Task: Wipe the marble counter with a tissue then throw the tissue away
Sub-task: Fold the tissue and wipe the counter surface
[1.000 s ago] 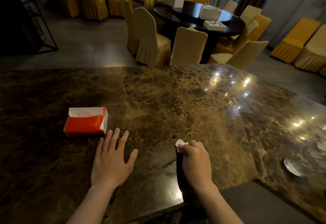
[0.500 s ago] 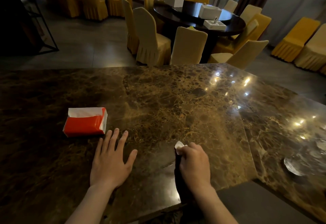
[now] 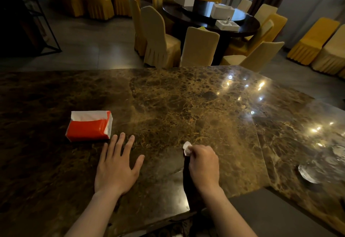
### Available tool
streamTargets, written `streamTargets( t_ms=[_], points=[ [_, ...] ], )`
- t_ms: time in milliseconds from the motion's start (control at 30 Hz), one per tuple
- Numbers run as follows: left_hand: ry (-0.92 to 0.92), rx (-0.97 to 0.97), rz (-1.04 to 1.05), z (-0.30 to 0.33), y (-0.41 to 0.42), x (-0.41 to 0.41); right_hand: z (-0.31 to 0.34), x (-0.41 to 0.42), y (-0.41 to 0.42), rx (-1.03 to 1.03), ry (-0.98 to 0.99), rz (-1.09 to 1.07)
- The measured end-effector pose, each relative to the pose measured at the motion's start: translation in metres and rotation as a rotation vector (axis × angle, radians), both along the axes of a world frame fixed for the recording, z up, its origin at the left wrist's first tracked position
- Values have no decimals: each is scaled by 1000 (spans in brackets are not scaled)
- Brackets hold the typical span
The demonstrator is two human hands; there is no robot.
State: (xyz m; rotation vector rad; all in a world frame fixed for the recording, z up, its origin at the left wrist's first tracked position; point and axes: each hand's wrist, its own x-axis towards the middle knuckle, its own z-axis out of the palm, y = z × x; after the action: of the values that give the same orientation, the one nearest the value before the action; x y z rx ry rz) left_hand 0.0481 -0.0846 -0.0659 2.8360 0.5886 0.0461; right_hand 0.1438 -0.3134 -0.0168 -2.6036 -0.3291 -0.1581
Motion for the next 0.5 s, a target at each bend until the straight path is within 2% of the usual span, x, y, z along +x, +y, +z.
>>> streamTargets(
  t_ms=[100,233,300,500],
  points=[
    [0,13,3,-1,-1,1,-3,-12,23,-19,-16,34],
    [20,23,4,0,-1,1,-11,-48,57,-17,-41,395],
    [17,23,7,1,-1,0,-11,-42,52,-56,-57,480],
    [21,20,9,-1,0,1,-2,19,8,-61,-8,76]
  ],
)
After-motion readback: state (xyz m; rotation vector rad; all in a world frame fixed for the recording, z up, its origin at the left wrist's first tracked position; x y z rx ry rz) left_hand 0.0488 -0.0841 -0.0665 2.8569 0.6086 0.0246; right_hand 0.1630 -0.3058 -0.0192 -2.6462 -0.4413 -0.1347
